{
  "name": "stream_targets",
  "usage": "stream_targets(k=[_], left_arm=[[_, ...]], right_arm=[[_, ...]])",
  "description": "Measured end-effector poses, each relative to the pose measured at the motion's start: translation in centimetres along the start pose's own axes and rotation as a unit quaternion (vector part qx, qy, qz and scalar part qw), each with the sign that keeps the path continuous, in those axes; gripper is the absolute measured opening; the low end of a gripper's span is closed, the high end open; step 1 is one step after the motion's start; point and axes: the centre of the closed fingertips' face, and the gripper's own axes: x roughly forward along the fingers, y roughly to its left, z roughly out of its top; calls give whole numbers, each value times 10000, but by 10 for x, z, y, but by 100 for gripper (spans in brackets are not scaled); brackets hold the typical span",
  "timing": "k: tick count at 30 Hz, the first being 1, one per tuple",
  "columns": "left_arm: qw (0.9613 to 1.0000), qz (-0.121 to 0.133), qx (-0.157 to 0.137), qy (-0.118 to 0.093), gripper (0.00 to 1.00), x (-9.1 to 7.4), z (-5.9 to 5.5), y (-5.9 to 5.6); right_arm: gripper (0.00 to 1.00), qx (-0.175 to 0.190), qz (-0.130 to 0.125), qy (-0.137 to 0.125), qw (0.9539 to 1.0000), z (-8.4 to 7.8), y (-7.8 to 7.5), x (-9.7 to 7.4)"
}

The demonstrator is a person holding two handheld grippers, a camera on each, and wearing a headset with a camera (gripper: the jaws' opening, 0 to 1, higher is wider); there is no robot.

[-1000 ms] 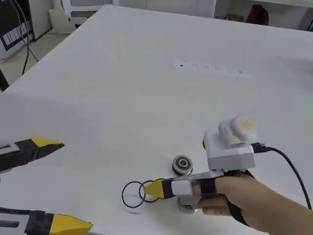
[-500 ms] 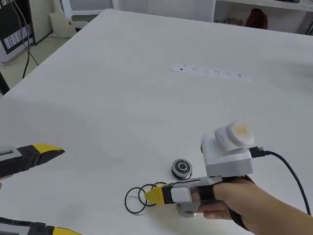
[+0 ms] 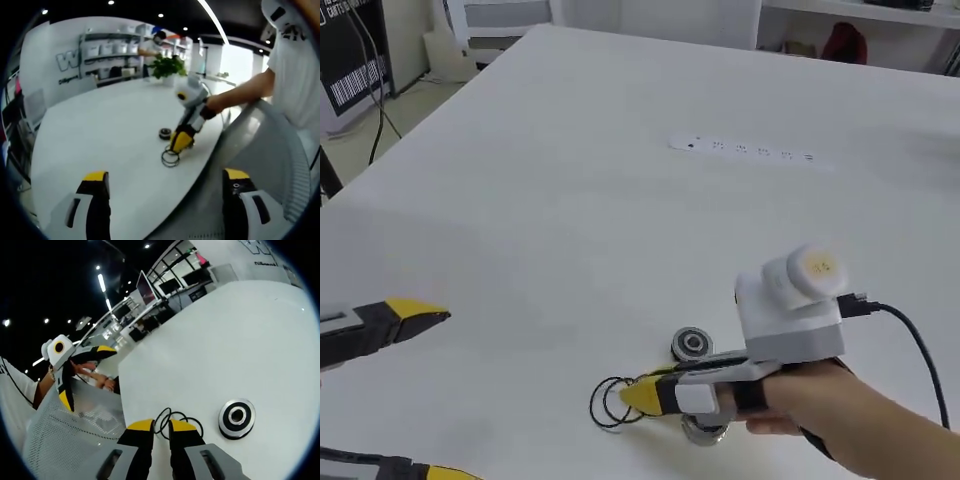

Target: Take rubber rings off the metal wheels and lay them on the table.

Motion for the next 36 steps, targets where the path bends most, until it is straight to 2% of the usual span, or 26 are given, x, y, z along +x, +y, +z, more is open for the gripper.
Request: stream_targets(k=[4, 7, 10, 18, 23, 31, 36], left_arm=[[10000, -3, 47, 32, 94, 1, -1, -1], [10000, -13, 59, 56, 94, 1, -2, -1], [10000, -5, 65, 51, 93, 1, -1, -1], [10000, 12, 51, 39, 93, 0, -1, -1], [10000, -6, 49, 39, 93, 1, -1, -1], [9999, -13, 113, 56, 93, 0, 1, 0], [9999, 6, 145, 27, 92, 0, 10, 3]], right_arm=[[11, -151, -118, -9, 9998, 2, -5, -3], [13, -400, -228, 211, 9987, -6, -7, -2], [15, -777, -325, 451, 9954, -14, -8, 1], [20, -1019, -412, 498, 9927, -12, -10, 0], [21, -986, -469, 293, 9936, -2, -13, -7], [22, -950, -641, -285, 9930, 23, -20, -23], [23, -809, -866, -661, 9908, 38, -32, -40]])
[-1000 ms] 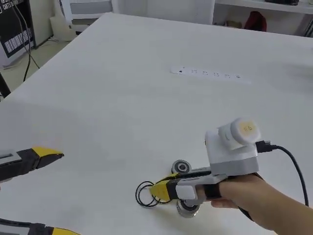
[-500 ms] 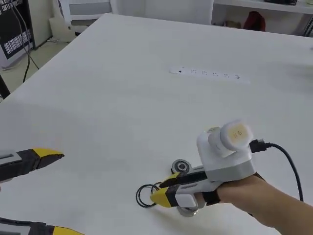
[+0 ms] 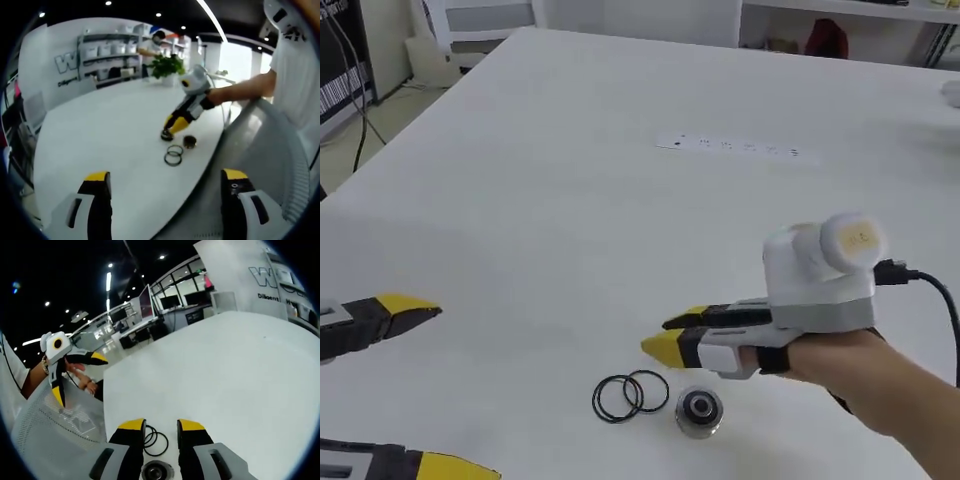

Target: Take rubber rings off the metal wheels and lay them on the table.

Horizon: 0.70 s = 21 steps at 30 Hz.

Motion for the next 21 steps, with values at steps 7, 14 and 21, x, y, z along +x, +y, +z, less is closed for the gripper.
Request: stream_targets(k=[7, 14, 21], left_arm=[[9995, -185, 208, -156, 92, 2, 27, -7], [9973, -374, 570, -274, 92, 15, 47, -9], [9915, -472, 1144, -392, 89, 36, 76, -5]], right_arm=[[23, 276, -375, -359, 9983, 11, -23, -17], [22, 342, -553, -354, 9973, 4, -35, -23], [22, 407, -637, -296, 9967, -5, -42, -25]])
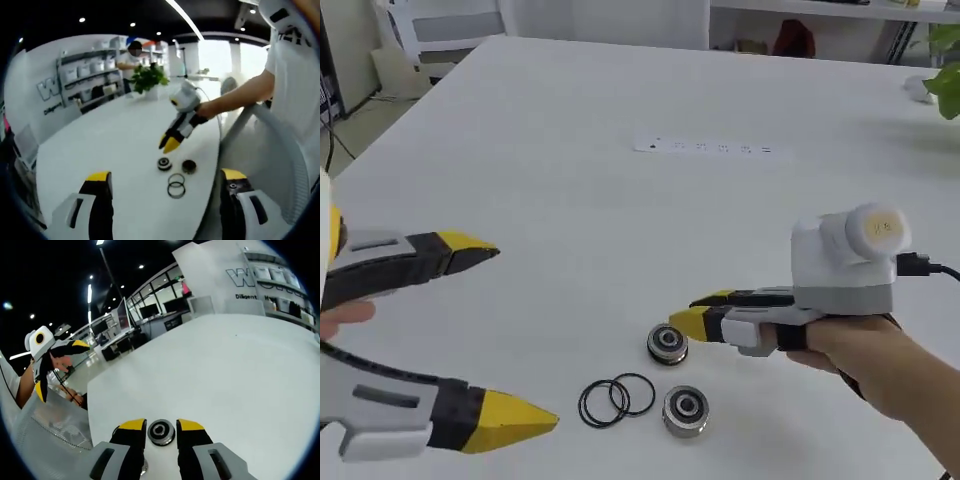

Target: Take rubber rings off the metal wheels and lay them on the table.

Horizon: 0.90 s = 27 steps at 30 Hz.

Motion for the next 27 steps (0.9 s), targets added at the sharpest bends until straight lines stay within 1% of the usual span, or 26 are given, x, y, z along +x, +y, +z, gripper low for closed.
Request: stream_targets(k=[3, 5, 7, 11, 14, 15, 16, 18, 19, 21, 22, 24, 27], left_arm=[[9997, -14, 58, -221, 88, 8, 19, 11], [9995, -43, 150, -286, 88, 14, 29, 16], [9990, -117, 283, -340, 88, 19, 37, 19], [9980, -230, 433, -388, 87, 32, 47, 23], [9968, -337, 508, -510, 87, 46, 58, 27], [9967, -344, 509, -532, 86, 48, 59, 28], [9961, -383, 512, -602, 85, 57, 64, 30], [9959, -429, 529, -603, 81, 68, 64, 33], [9959, -436, 530, -589, 80, 71, 64, 33], [9958, -484, 563, -531, 79, 87, 63, 35], [9956, -516, 563, -534, 78, 92, 62, 35], [9954, -598, 536, -515, 76, 104, 60, 34], [9956, -616, 534, -471, 71, 121, 54, 34]], right_arm=[[22, 78, -36, 4, 10000, -4, -4, -1], [22, 89, -60, 30, 9999, -5, -6, -2], [21, 92, -76, 39, 9999, -6, -7, -2], [21, 134, -72, 61, 9999, -8, -10, -2], [20, 176, -86, 72, 9998, -10, -13, -3], [20, 196, -88, 69, 9997, -11, -14, -3], [20, 224, -86, 82, 9997, -12, -15, -3], [20, 245, -94, 112, 9996, -14, -16, -4], [20, 269, -85, 123, 9995, -16, -16, -4], [20, 282, -73, 137, 9995, -17, -16, -4], [20, 276, -71, 142, 9995, -17, -16, -4], [20, 274, -74, 157, 9995, -18, -16, -4], [20, 279, -67, 186, 9994, -20, -17, -4]])
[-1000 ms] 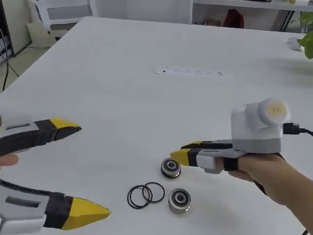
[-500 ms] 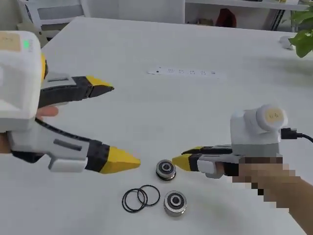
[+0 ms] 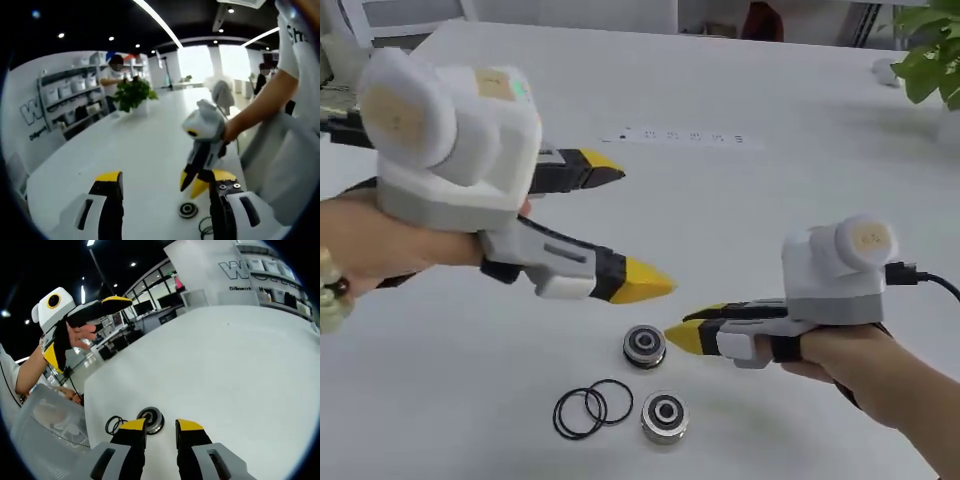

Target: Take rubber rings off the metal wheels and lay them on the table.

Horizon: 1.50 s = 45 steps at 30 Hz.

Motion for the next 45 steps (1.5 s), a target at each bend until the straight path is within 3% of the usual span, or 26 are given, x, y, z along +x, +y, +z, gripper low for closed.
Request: stream_targets(k=[4, 6, 12, 16, 20, 22, 26, 29, 38, 45], left_arm=[[9998, -69, -161, 106, 66, 16, -17, -2], [9993, -119, -312, 153, 63, 22, -31, -5], [9972, -132, -618, 391, 58, 30, -64, -12], [9962, -228, -653, 520, 51, 32, -79, -21], [9968, -128, -557, 568, 41, 33, -93, -25], [9958, -199, -558, 698, 38, 35, -100, -28], [9950, -253, -604, 761, 35, 37, -105, -33], [9951, -300, -516, 783, 31, 37, -106, -36], [9939, -314, -672, 814, 15, 39, -110, -40], [9930, -301, -718, 884, 15, 39, -114, -41]], right_arm=[[20, -15, -5, 80, 10000, -4, 0, 1], [20, -29, -3, 124, 9999, -7, -1, 1], [20, -59, 20, 196, 9998, -11, 0, 3], [21, -140, 111, 300, 9994, -16, 3, 6], [21, -278, 155, 475, 9984, -22, 7, 10], [21, -396, 158, 527, 9977, -23, 9, 10], [21, -404, 204, 545, 9975, -25, 11, 13], [21, -508, 233, 576, 9968, -25, 15, 15], [20, -825, 197, 567, 9948, -25, 16, 19], [20, -1053, 68, 540, 9929, -22, 14, 21]])
